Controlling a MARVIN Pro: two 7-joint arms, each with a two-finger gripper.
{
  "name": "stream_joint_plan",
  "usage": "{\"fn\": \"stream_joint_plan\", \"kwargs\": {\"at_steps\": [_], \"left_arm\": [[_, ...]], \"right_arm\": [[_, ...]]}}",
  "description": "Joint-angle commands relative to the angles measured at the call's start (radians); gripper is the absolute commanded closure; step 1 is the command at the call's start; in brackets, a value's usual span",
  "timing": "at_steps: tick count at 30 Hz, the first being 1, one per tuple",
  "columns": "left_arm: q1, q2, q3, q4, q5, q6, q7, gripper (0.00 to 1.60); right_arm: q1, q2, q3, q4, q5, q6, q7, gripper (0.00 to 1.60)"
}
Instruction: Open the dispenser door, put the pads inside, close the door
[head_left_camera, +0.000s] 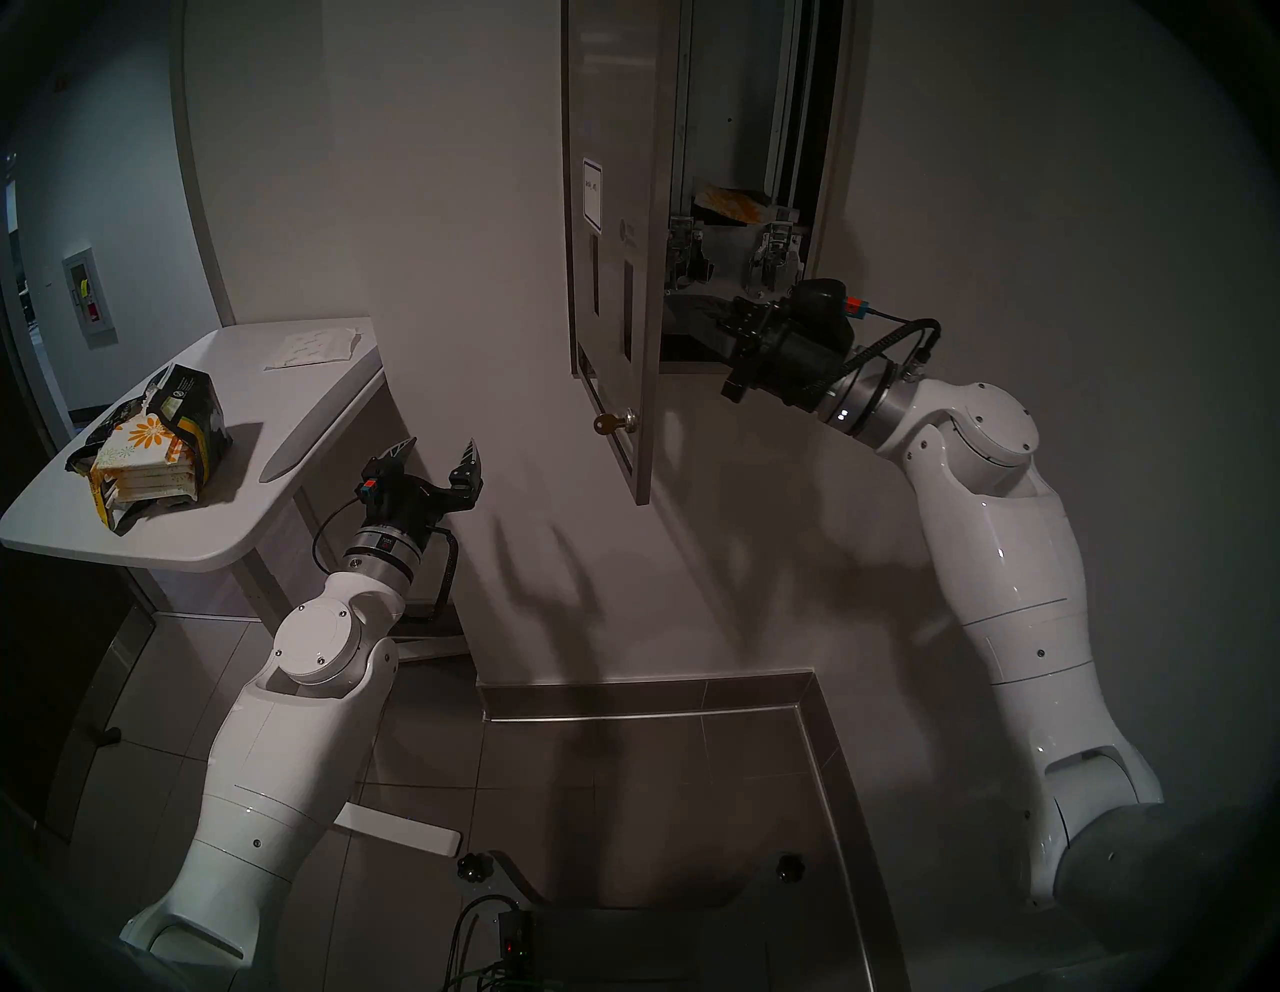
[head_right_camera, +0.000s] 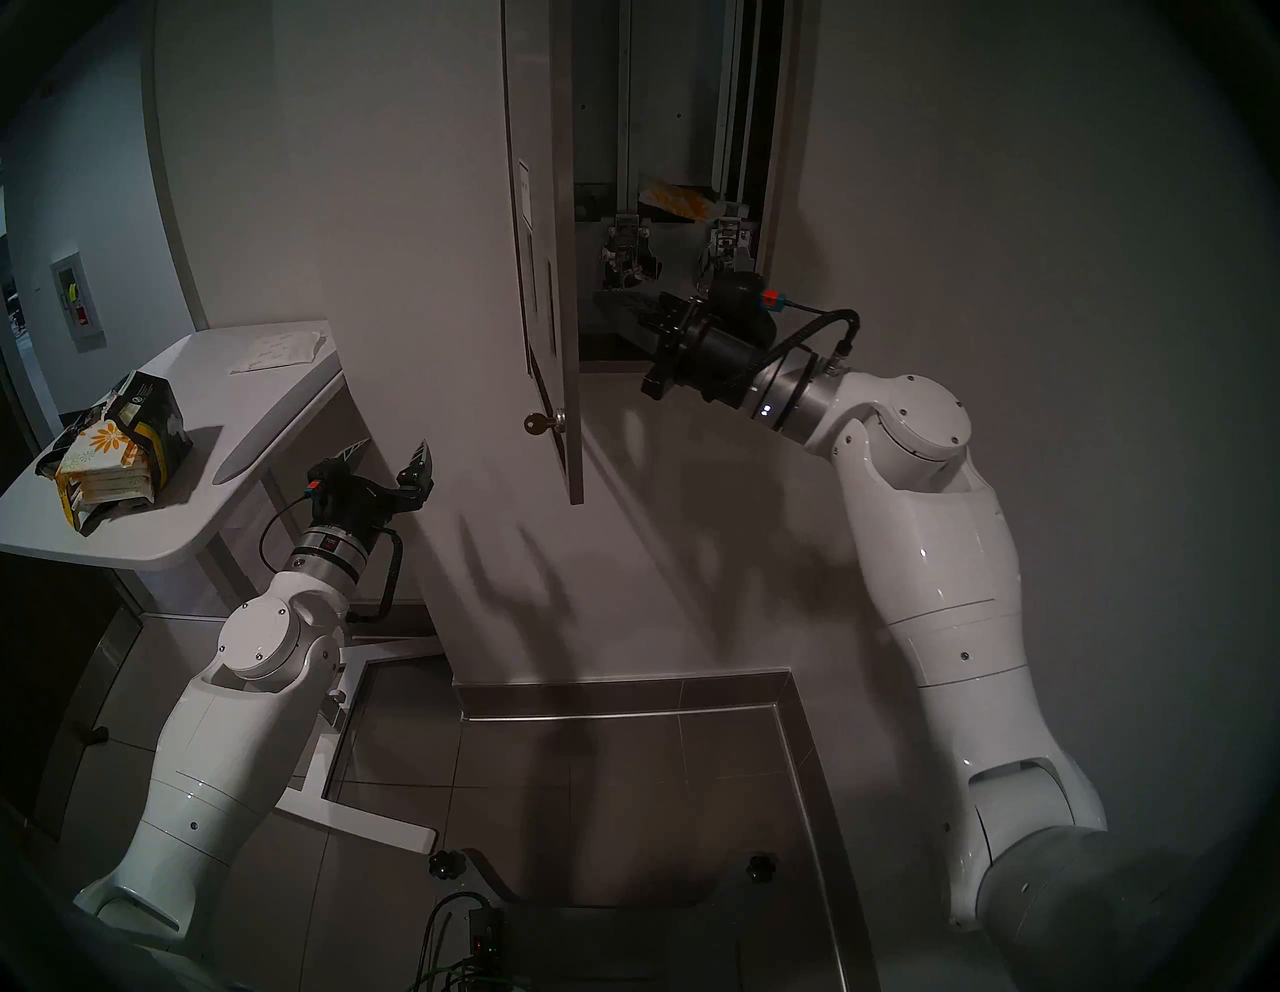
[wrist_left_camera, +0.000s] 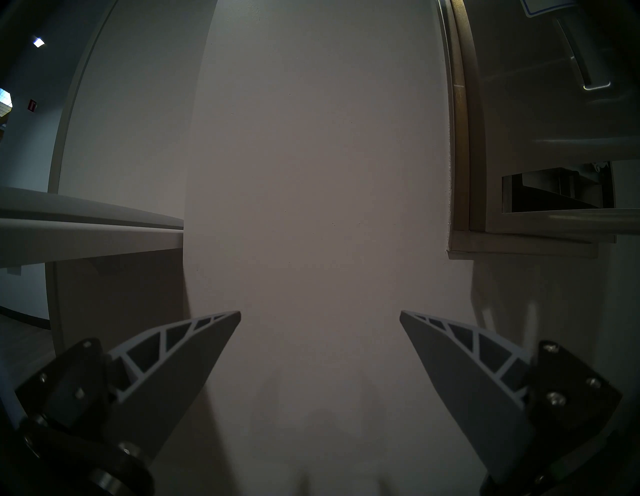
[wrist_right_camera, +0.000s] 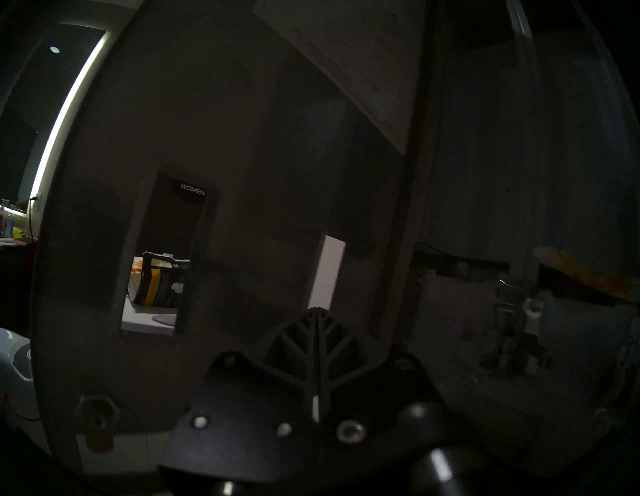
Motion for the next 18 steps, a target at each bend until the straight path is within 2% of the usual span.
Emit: {"fn": "stream_joint_plan", "kwargs": {"at_steps": [1,4,7,8,10,12,13,14,17,18], "left_arm": [[-0.011,0.002,-0.004,-0.008,0.000,-0.001,0.001,0.00],[-0.011,0.002,-0.005,-0.008,0.000,-0.001,0.000,0.00],[-0.011,0.002,-0.005,-0.008,0.001,-0.001,0.000,0.00],[-0.011,0.002,-0.005,-0.008,0.001,-0.001,0.000,0.00],[-0.011,0.001,-0.005,-0.009,0.001,-0.001,0.000,0.00],[-0.011,0.001,-0.006,-0.009,0.001,-0.001,0.000,0.00],[-0.011,0.001,-0.006,-0.009,0.001,-0.001,0.000,0.00],[-0.011,0.001,-0.006,-0.009,0.001,-0.001,0.000,0.00],[-0.011,0.001,-0.006,-0.009,0.002,0.000,-0.001,0.00],[-0.011,0.001,-0.006,-0.009,0.002,0.000,-0.001,0.00]], "right_arm": [[0.118,-0.056,-0.034,0.041,0.021,0.006,0.071,1.60],[0.130,-0.067,-0.036,0.061,0.033,0.007,0.113,1.60],[0.191,-0.066,-0.061,0.120,0.040,0.012,0.168,1.60],[0.150,-0.083,-0.040,0.090,0.036,0.009,0.166,1.60],[0.206,-0.083,-0.067,0.143,0.039,0.013,0.211,1.60],[0.195,-0.102,-0.061,0.140,0.032,0.012,0.218,1.60],[0.242,-0.099,-0.083,0.183,0.035,0.012,0.243,1.60],[0.224,-0.113,-0.074,0.170,0.026,0.007,0.239,1.60],[0.251,-0.139,-0.087,0.203,0.016,-0.007,0.254,1.60],[0.284,-0.142,-0.107,0.235,0.013,-0.019,0.264,1.60]]}}
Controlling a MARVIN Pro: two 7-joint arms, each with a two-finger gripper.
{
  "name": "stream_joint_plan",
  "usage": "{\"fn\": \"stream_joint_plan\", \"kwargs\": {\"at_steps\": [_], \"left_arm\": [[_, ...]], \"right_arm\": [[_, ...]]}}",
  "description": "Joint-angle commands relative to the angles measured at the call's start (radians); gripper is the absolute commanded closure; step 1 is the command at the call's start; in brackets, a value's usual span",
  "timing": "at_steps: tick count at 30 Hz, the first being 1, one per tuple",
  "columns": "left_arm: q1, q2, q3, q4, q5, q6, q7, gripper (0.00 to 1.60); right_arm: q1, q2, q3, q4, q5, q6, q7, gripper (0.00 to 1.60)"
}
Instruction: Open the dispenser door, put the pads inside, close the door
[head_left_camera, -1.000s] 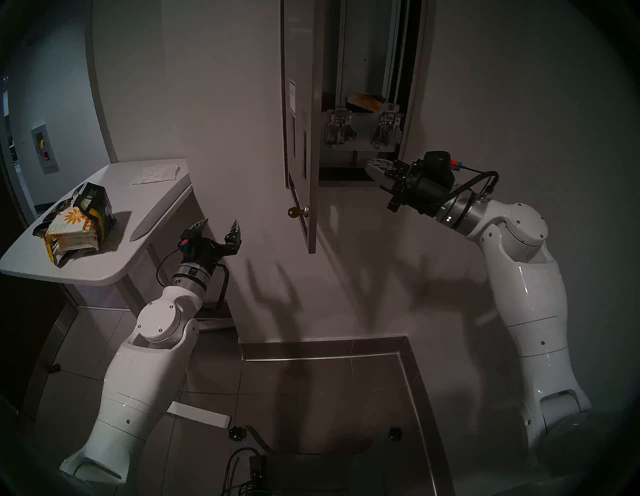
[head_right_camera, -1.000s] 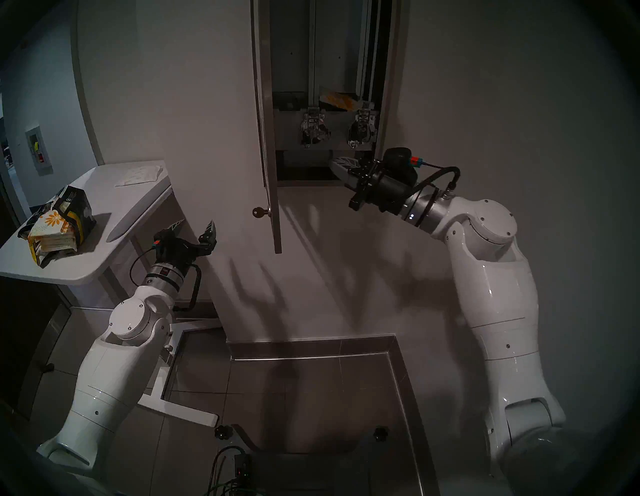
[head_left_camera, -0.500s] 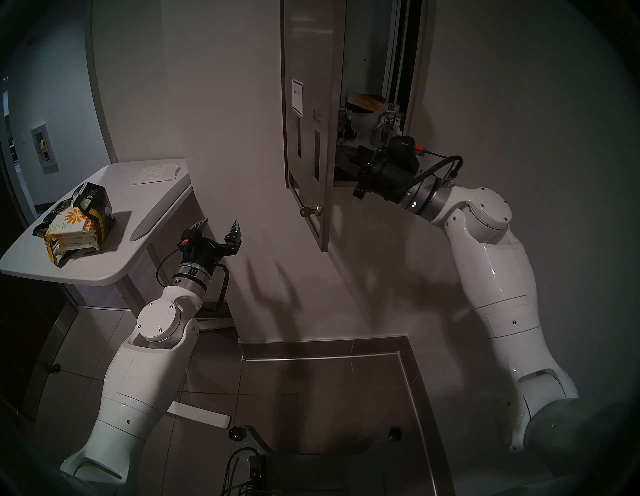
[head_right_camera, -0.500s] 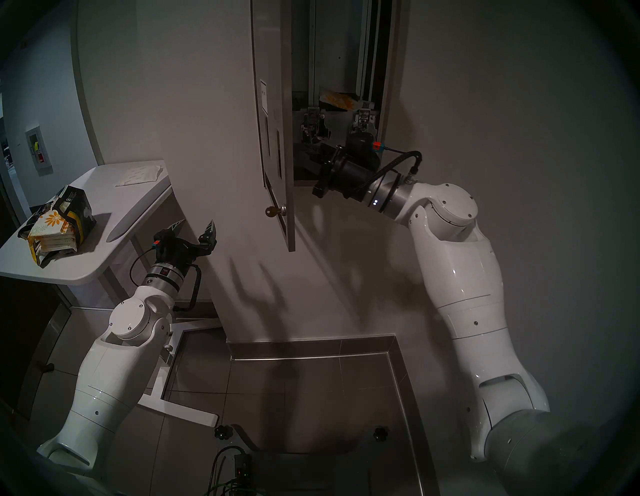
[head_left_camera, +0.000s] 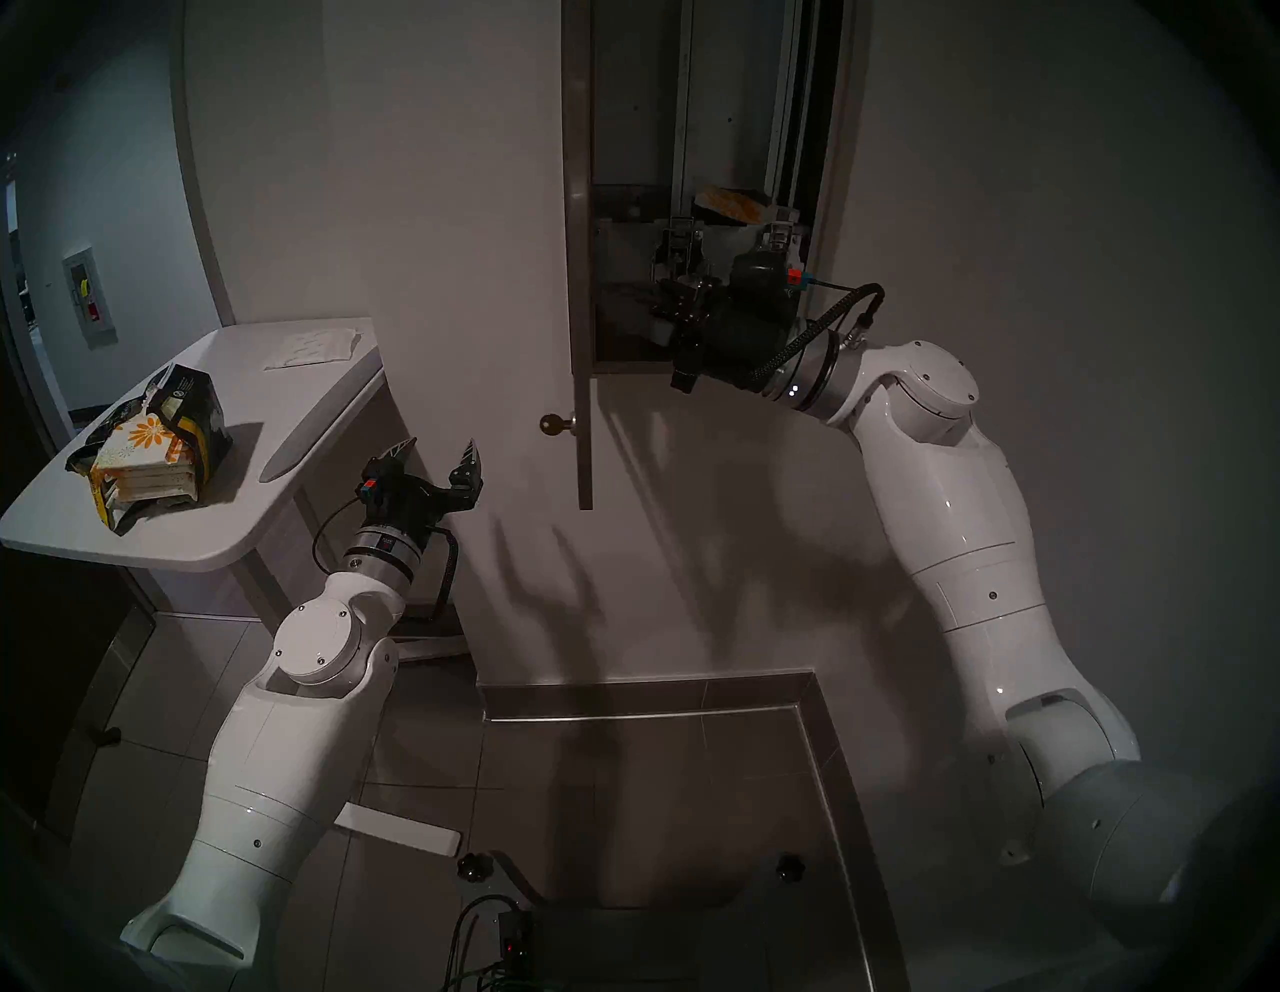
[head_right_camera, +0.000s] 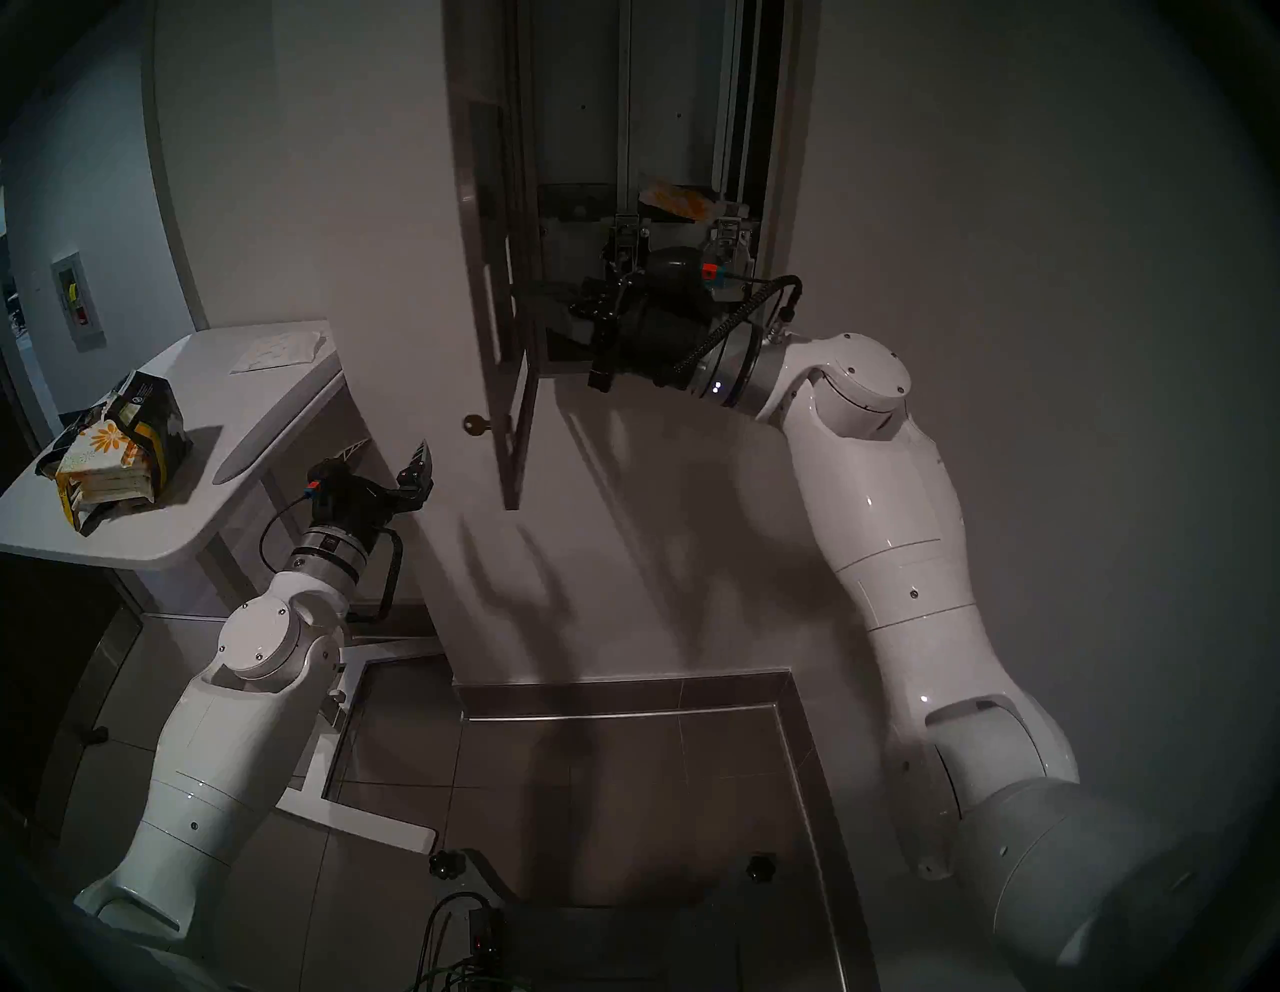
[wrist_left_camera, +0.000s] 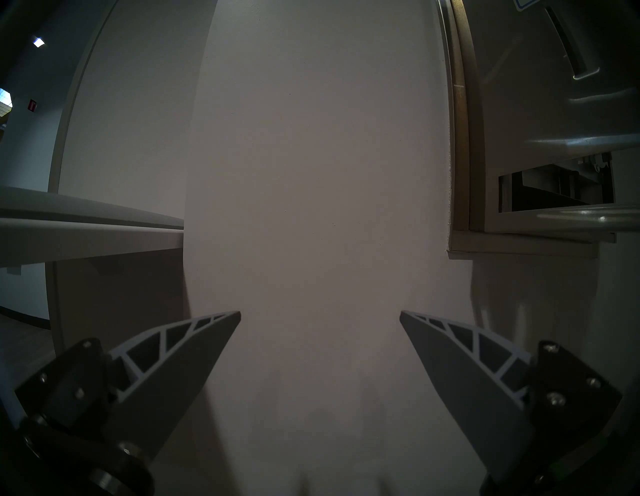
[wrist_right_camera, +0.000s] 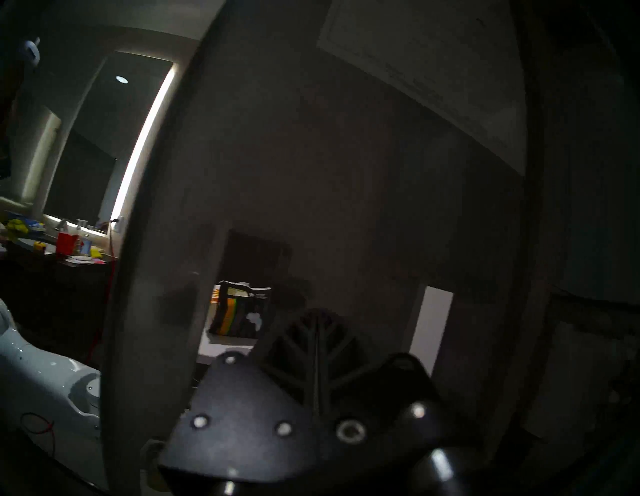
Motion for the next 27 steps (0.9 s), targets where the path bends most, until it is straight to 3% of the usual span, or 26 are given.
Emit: {"fn": "stream_joint_plan", "kwargs": {"at_steps": [1,7,16,27], "left_arm": [[-0.011,0.002,-0.004,-0.009,0.000,-0.001,0.001,0.00],[-0.011,0.002,-0.005,-0.009,0.001,0.000,0.001,0.00],[-0.011,0.001,-0.006,-0.009,0.002,0.000,0.000,0.00],[-0.011,0.000,-0.007,-0.010,0.002,0.002,0.000,0.00]], "right_arm": [[0.106,-0.073,-0.022,0.053,-0.025,-0.037,0.029,1.60],[0.179,-0.131,-0.072,0.123,-0.049,-0.109,0.018,1.60],[0.240,-0.210,-0.095,0.197,-0.082,-0.184,-0.024,1.60],[0.301,-0.254,-0.113,0.309,-0.127,-0.276,-0.079,1.60]]}}
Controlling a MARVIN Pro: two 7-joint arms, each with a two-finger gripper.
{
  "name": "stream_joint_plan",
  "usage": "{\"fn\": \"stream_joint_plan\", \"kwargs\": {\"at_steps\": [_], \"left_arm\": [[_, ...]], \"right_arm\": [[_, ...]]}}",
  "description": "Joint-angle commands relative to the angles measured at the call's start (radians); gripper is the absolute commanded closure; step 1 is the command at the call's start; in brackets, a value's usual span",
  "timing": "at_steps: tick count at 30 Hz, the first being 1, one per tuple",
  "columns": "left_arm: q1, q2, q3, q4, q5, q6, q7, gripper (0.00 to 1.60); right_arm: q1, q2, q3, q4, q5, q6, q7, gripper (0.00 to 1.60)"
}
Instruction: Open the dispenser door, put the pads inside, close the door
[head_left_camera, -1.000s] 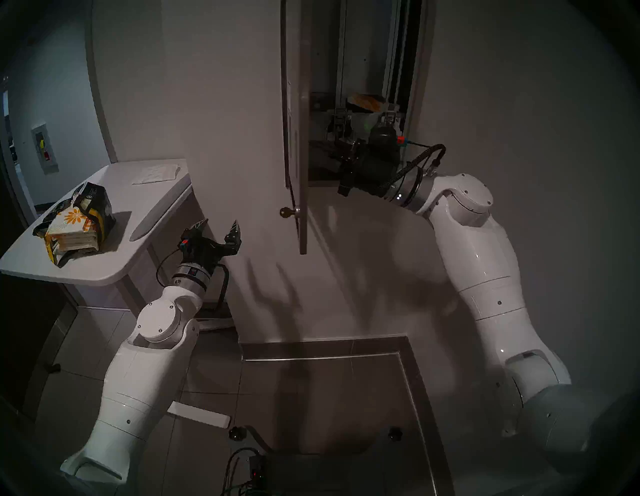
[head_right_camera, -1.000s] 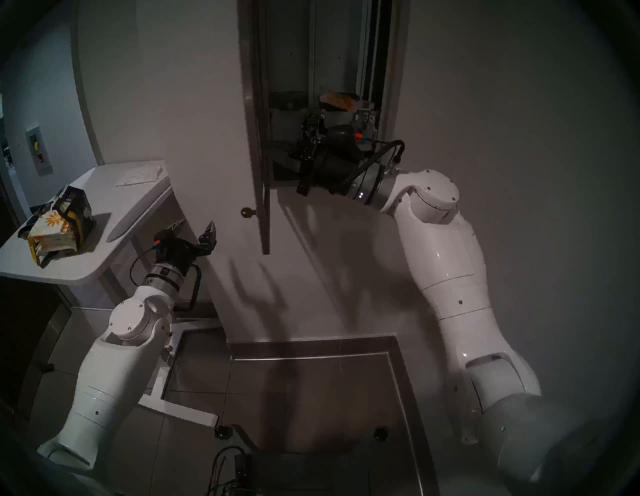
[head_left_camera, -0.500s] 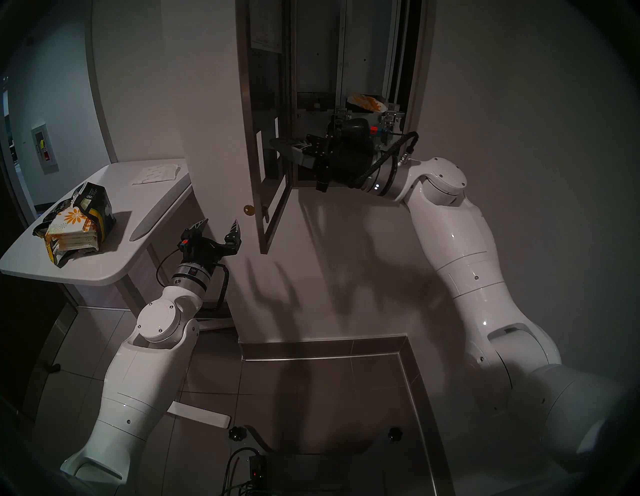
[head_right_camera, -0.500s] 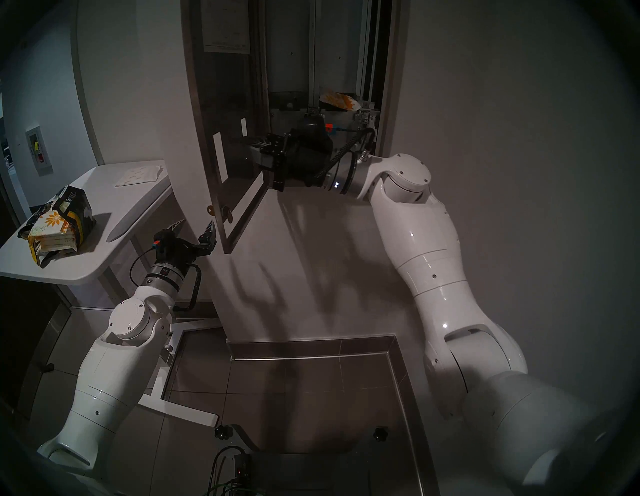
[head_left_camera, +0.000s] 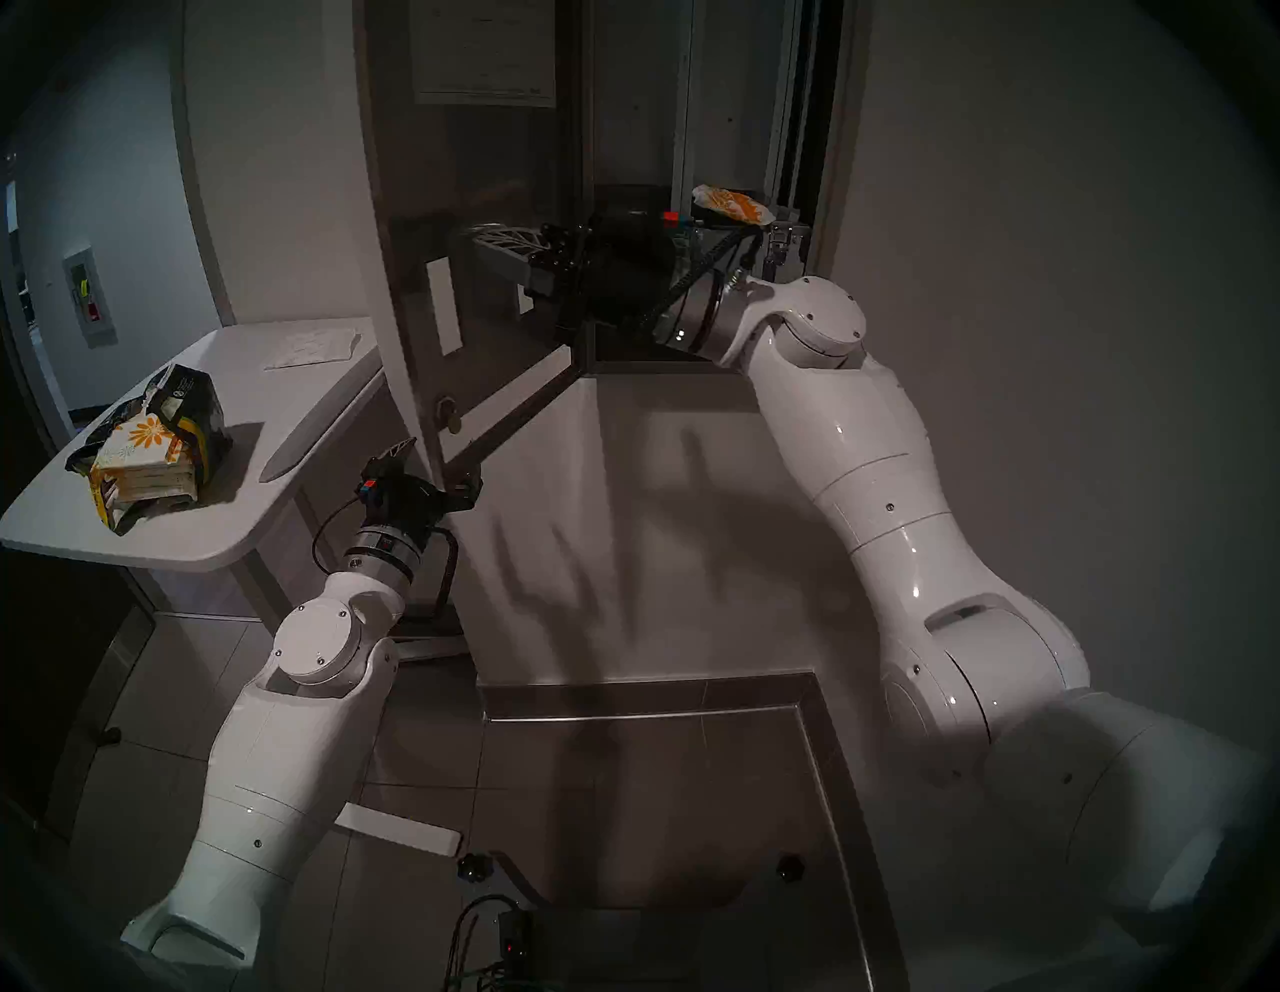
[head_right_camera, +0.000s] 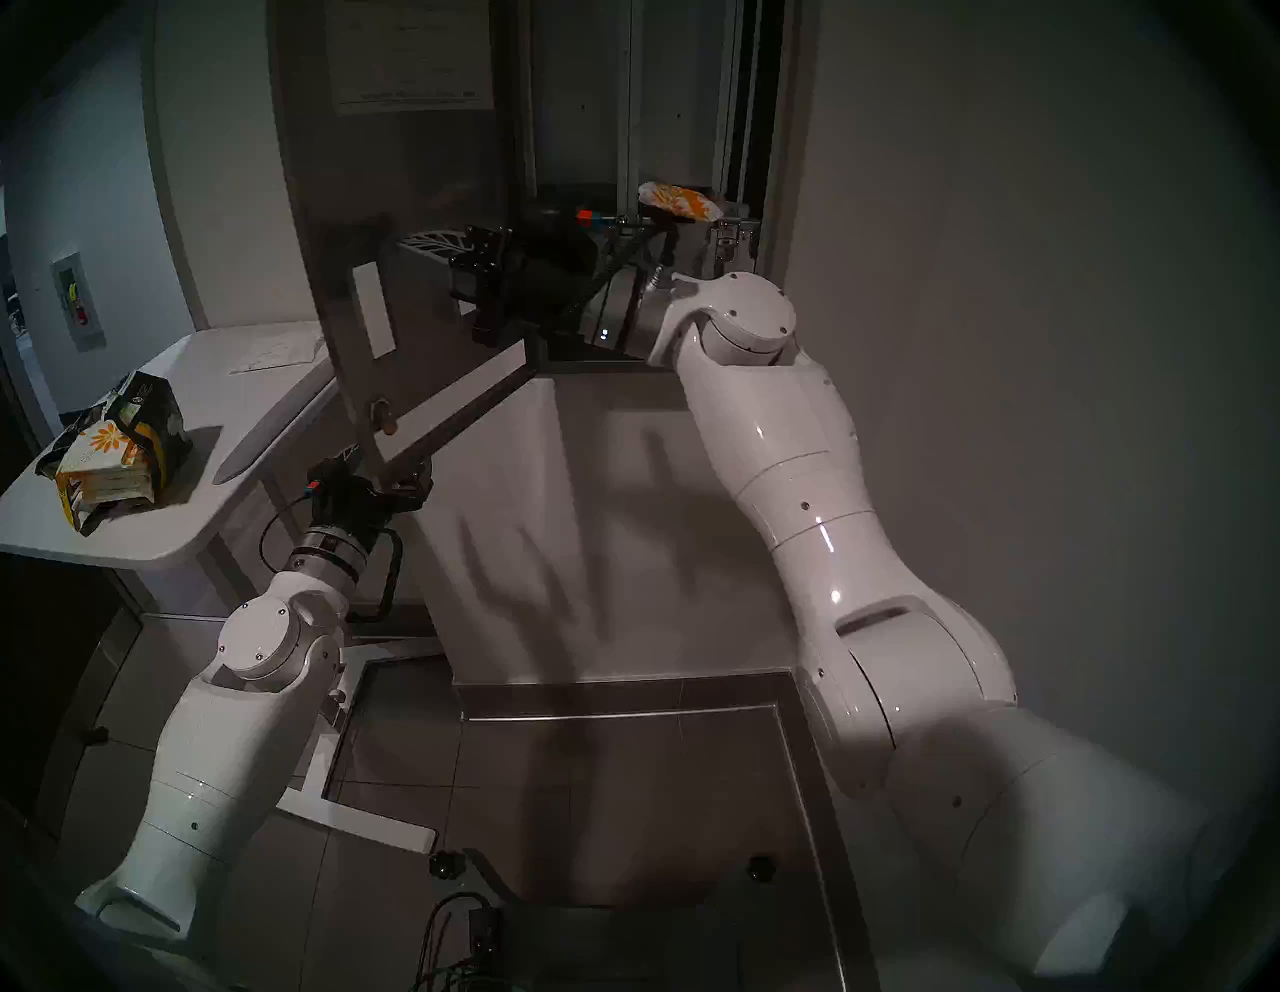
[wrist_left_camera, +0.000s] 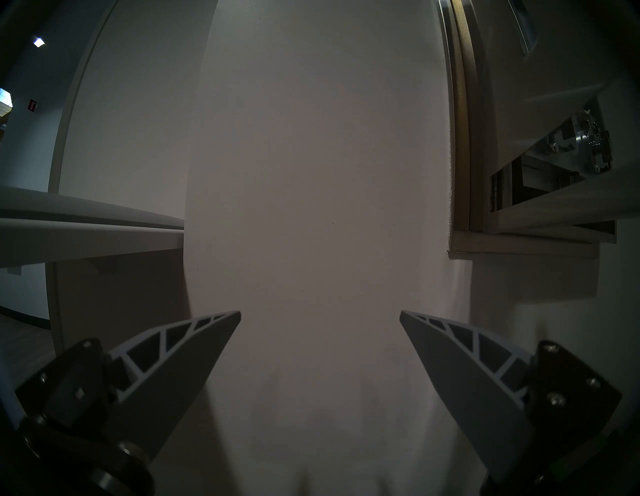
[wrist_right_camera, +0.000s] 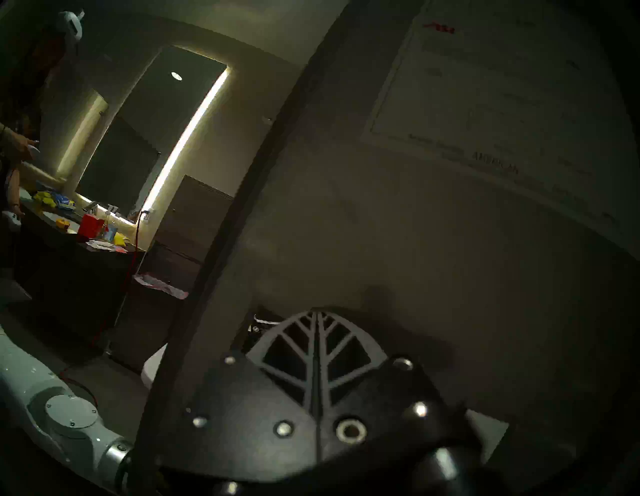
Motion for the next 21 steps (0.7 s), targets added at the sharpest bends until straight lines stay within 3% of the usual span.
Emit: {"fn": "stream_joint_plan", "kwargs": {"at_steps": [1,9,10,21], "left_arm": [[-0.011,0.002,-0.004,-0.010,0.000,0.001,0.001,0.00],[-0.011,0.002,-0.005,-0.010,0.001,0.000,0.001,0.00],[-0.011,0.002,-0.005,-0.010,0.001,0.001,0.000,0.00],[-0.011,0.000,-0.006,-0.010,0.002,0.002,0.000,0.00]], "right_arm": [[0.065,-0.052,0.002,0.035,-0.033,-0.053,-0.069,1.60],[0.105,-0.103,0.017,0.093,-0.107,-0.111,-0.180,1.60],[0.109,-0.106,0.011,0.097,-0.108,-0.117,-0.226,1.60],[0.171,-0.132,0.016,0.199,-0.207,-0.165,-0.353,1.60]]}}
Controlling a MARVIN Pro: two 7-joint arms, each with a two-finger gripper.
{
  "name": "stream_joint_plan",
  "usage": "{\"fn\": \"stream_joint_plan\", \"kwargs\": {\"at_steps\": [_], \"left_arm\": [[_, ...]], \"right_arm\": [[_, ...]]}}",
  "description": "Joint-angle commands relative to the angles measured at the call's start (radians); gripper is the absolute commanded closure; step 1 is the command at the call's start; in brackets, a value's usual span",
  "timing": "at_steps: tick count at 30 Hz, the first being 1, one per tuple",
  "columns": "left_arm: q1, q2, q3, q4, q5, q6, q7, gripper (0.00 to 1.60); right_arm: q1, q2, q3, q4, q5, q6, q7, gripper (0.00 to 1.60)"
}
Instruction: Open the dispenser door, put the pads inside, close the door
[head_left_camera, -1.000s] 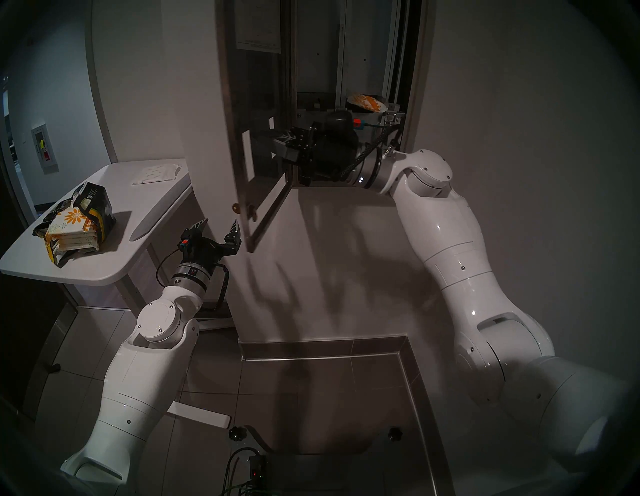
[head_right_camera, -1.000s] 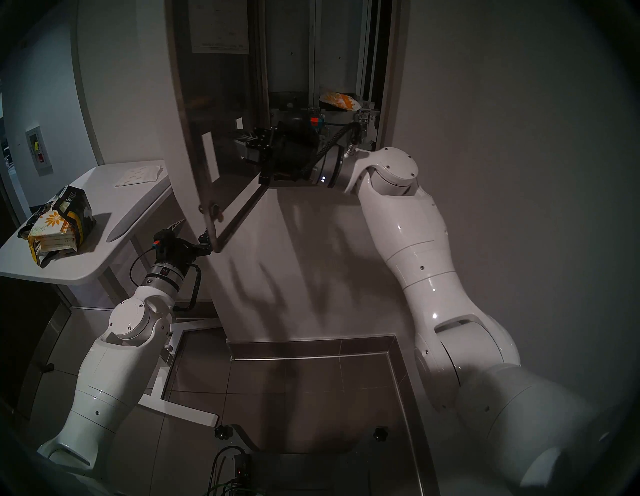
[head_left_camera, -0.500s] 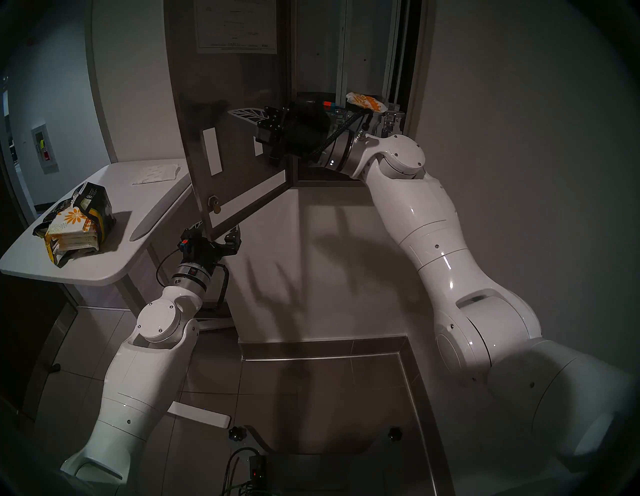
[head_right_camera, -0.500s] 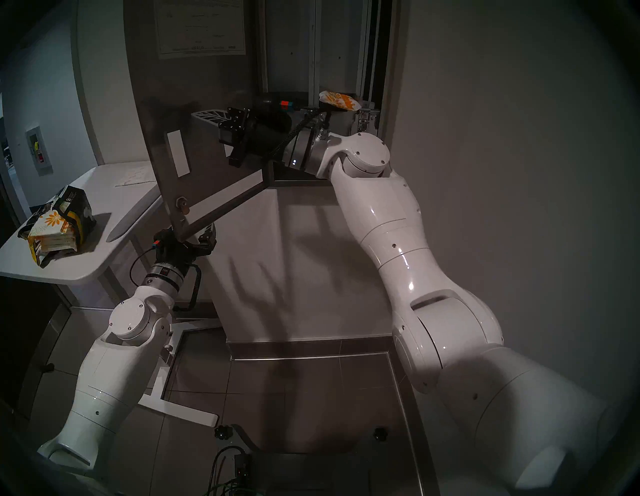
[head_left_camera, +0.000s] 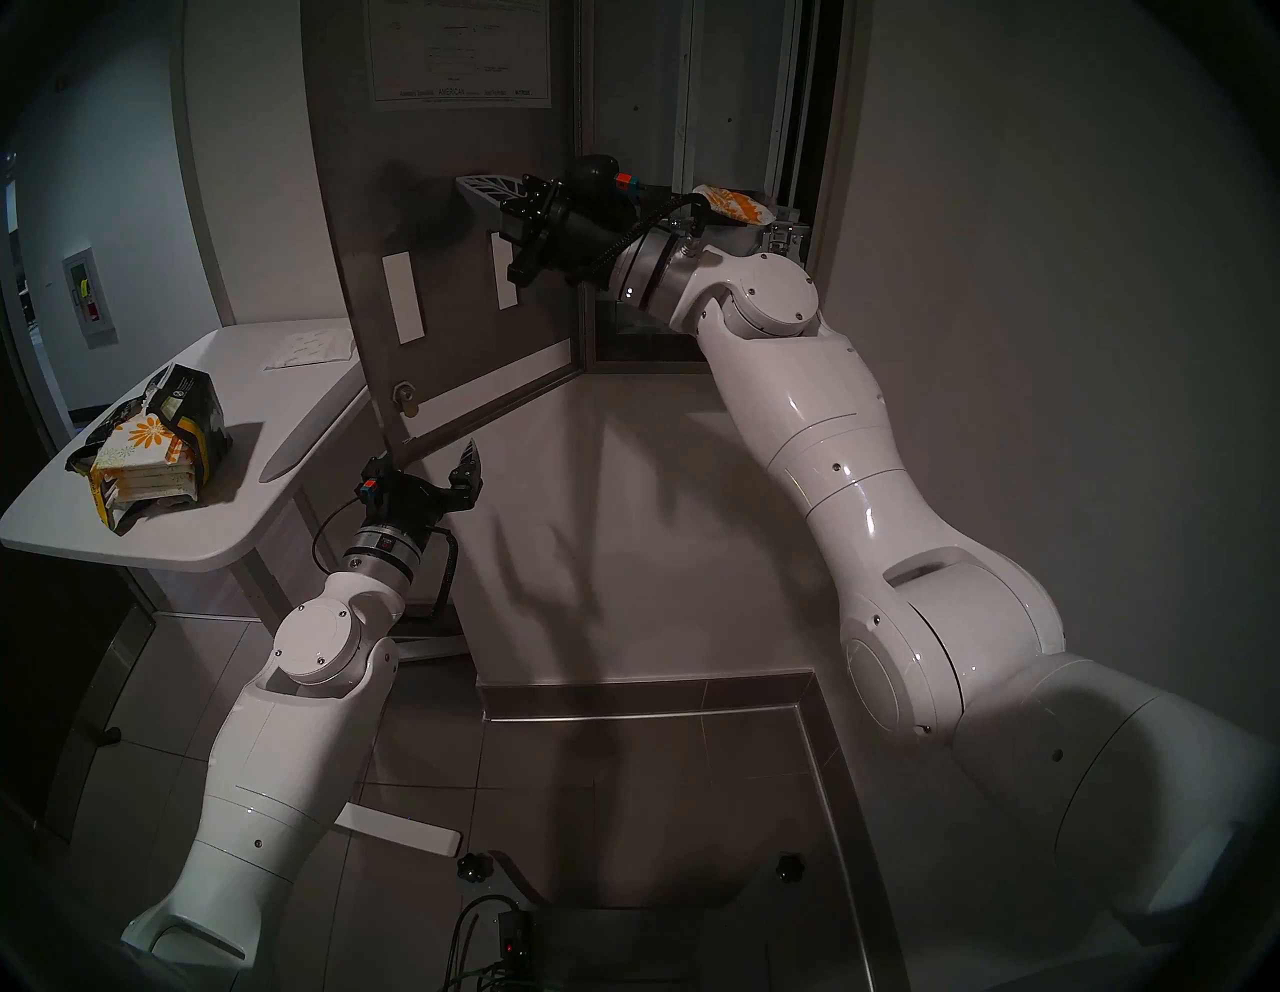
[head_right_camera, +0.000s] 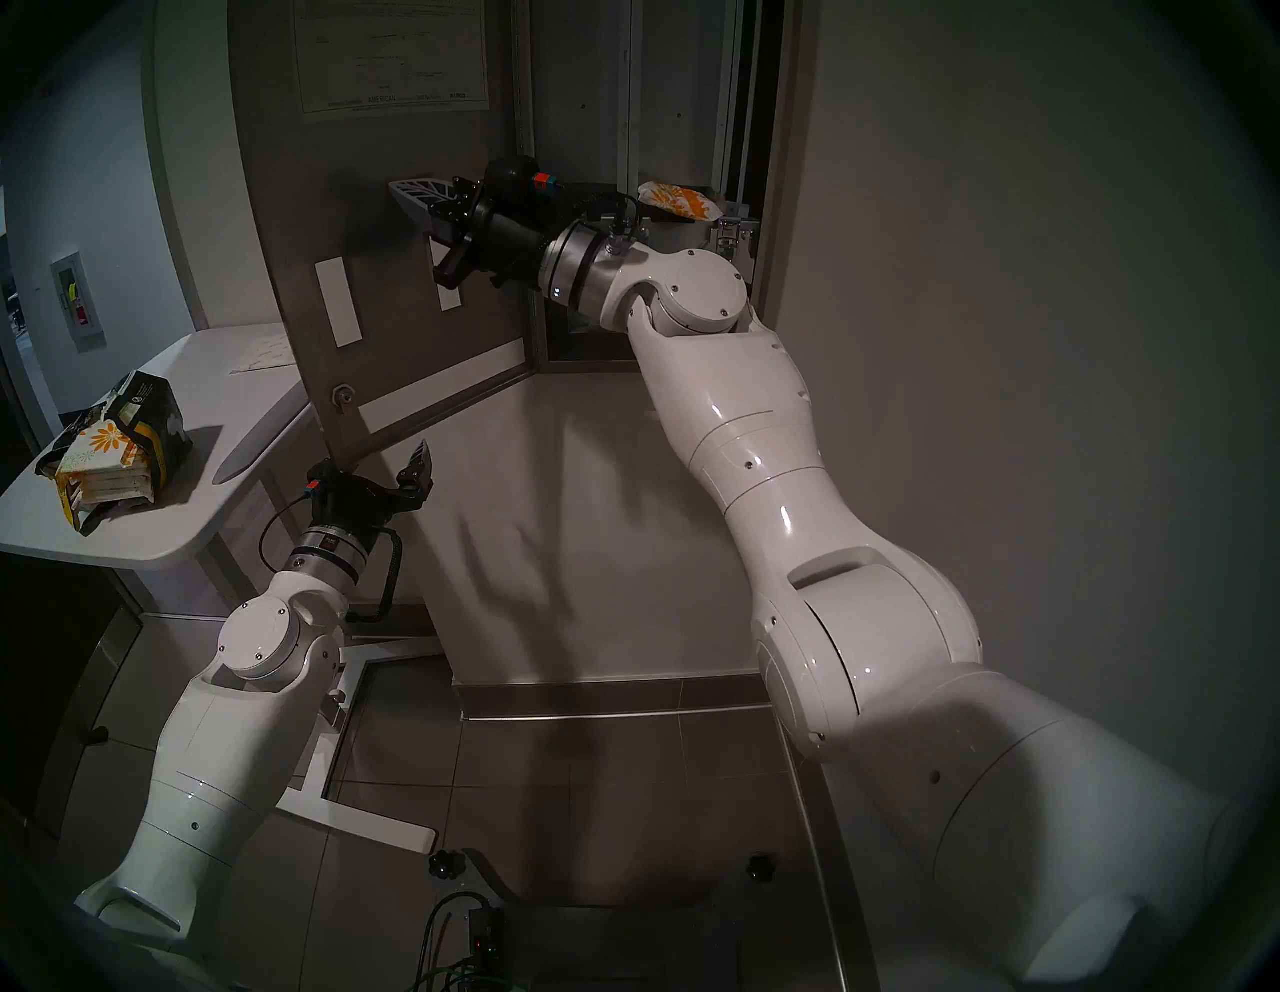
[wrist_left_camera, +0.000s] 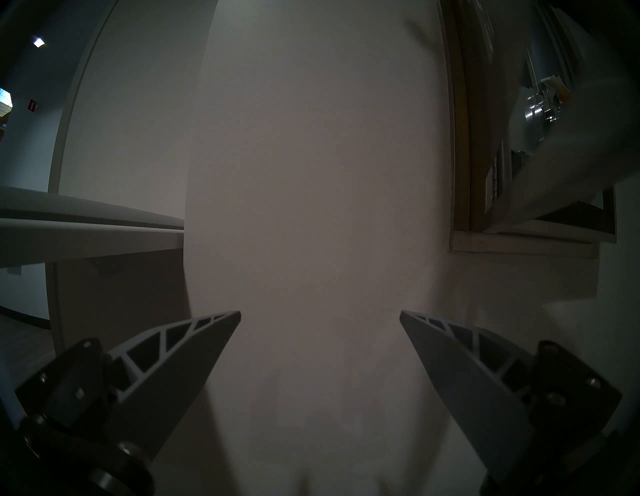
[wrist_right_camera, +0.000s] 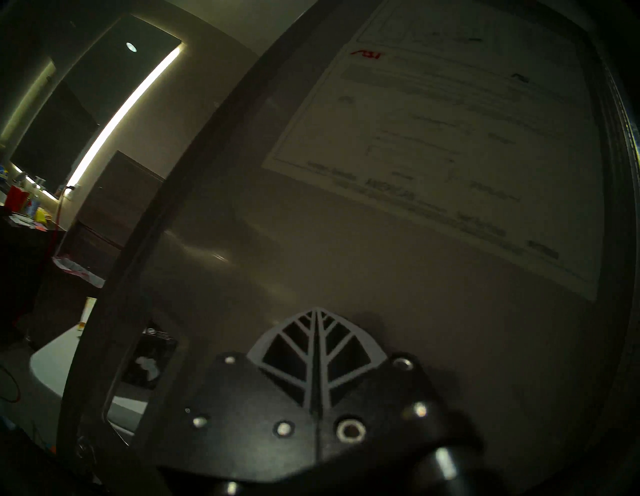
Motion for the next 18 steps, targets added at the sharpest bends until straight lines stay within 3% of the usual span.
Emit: {"fn": "stream_joint_plan", "kwargs": {"at_steps": [1,18], "left_arm": [[-0.012,0.002,-0.004,-0.012,0.000,0.000,0.001,0.00],[-0.012,0.001,-0.005,-0.012,0.002,0.001,0.000,0.00]], "right_arm": [[0.071,-0.031,-0.004,0.035,-0.053,-0.026,-0.084,1.60],[0.116,-0.042,-0.020,0.080,-0.161,-0.027,-0.182,1.60]]}}
